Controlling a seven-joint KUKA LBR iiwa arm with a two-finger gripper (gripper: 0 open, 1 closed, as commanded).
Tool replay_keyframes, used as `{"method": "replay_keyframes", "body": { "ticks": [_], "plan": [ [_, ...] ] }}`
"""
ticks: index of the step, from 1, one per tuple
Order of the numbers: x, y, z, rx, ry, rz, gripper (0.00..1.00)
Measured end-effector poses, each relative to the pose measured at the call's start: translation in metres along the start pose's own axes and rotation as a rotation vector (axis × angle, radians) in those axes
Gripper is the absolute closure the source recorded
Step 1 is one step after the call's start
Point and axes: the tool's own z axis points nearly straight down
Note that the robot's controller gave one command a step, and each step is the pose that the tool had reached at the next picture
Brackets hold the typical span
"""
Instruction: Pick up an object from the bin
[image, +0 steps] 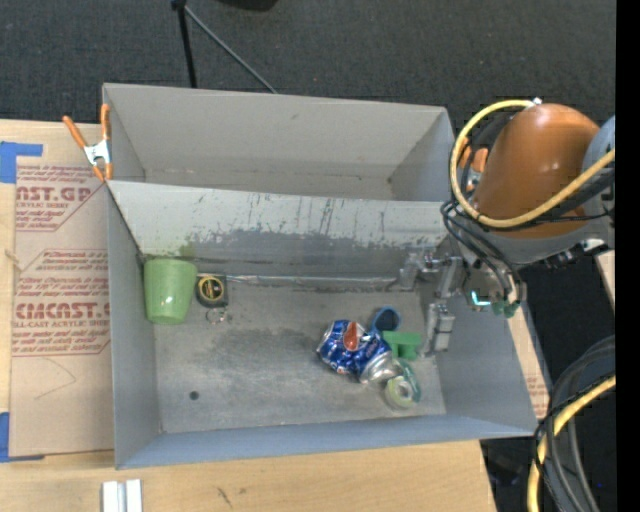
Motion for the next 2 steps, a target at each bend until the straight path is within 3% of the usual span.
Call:
{"method": "replay_keyframes", "body": {
  "ticks": [1,2],
  "plan": [
    [-0.01,0.056,0.156,-0.002,0.001,0.069,0.0],
    [-0.008,0.041,0.121,-0.001,-0.008,0.136,0.0]
  ]
}}
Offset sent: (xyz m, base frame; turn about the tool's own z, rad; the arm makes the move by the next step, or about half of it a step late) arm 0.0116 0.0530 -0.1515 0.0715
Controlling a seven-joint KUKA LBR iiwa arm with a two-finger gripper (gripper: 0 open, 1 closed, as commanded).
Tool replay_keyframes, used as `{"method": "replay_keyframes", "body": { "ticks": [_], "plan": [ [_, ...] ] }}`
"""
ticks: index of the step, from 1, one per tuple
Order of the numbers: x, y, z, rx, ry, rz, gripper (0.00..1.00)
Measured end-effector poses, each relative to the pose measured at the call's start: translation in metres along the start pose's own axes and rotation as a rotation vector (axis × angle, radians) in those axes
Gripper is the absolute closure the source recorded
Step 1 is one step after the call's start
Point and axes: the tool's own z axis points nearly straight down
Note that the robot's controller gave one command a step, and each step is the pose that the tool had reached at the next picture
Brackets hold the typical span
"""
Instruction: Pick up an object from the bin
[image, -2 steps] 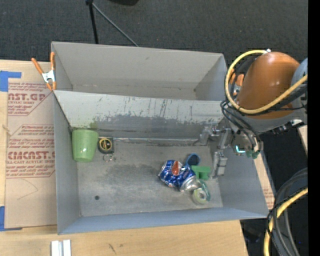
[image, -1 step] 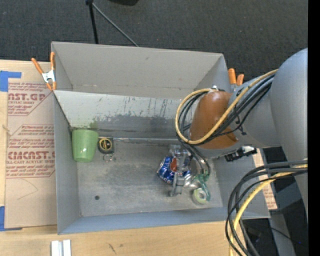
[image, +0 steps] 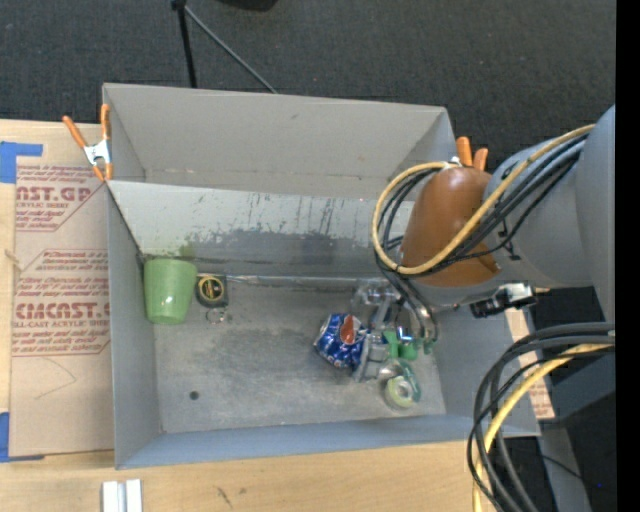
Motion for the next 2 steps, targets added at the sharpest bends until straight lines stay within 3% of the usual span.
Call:
{"method": "replay_keyframes", "body": {
  "ticks": [1,2],
  "plan": [
    [-0.003,-0.007,0.001,0.0,0.002,0.124,0.0],
    [-0.016,-0.007,0.033,0.0,0.004,0.156,0.0]
  ]
}}
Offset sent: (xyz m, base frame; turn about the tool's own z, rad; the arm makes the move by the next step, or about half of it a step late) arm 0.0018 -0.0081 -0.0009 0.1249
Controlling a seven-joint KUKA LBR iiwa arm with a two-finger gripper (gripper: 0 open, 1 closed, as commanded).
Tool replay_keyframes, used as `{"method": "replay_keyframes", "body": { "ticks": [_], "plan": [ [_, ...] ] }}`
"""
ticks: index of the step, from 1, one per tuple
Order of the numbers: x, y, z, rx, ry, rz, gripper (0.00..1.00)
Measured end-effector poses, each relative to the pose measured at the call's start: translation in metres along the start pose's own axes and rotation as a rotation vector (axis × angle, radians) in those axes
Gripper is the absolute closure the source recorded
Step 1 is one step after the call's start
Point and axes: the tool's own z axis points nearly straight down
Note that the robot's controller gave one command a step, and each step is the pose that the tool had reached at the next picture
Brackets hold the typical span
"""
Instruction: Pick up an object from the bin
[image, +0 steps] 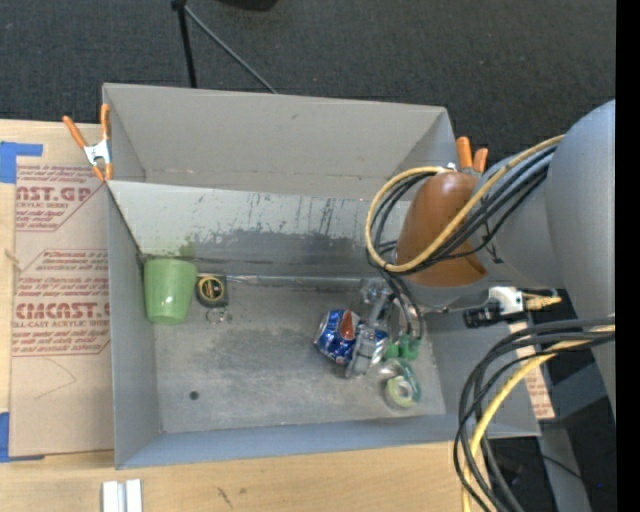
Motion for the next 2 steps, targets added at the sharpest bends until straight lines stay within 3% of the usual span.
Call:
{"method": "replay_keyframes", "body": {
  "ticks": [1,2],
  "plan": [
    [0.0001,0.0006,0.0004,0.0,0.0,-0.001,0.0],
    [-0.0005,0.0013,-0.0008,-0.001,-0.002,-0.001,1.0]
  ]
}}
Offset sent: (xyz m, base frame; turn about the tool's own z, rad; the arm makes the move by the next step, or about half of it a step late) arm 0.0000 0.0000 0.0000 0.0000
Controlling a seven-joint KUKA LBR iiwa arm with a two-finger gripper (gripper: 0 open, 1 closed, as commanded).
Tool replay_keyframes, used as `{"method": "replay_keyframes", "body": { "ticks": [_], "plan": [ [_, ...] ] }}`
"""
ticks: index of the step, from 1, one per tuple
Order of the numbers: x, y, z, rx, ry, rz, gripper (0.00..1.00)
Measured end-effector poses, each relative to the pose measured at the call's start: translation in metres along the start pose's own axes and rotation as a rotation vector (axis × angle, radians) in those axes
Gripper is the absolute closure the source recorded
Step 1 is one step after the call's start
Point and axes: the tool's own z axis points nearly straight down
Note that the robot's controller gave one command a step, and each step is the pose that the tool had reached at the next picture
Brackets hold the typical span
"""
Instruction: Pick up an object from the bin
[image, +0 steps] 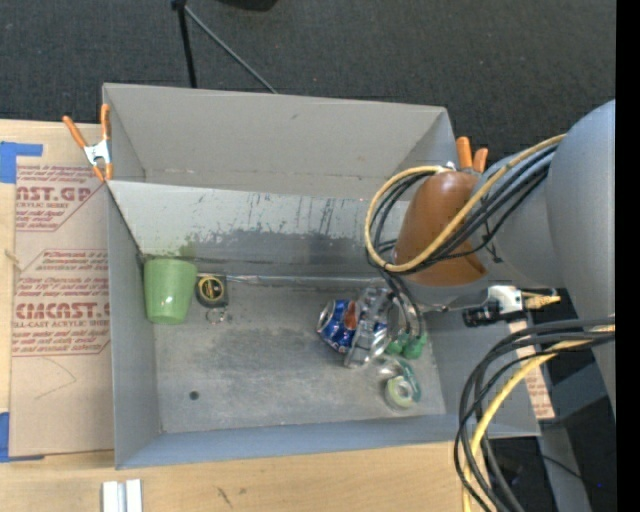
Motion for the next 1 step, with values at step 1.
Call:
{"method": "replay_keyframes", "body": {
  "ticks": [1],
  "plan": [
    [-0.001,0.0014,-0.0441,-0.001,-0.004,-0.001,1.0]
  ]
}}
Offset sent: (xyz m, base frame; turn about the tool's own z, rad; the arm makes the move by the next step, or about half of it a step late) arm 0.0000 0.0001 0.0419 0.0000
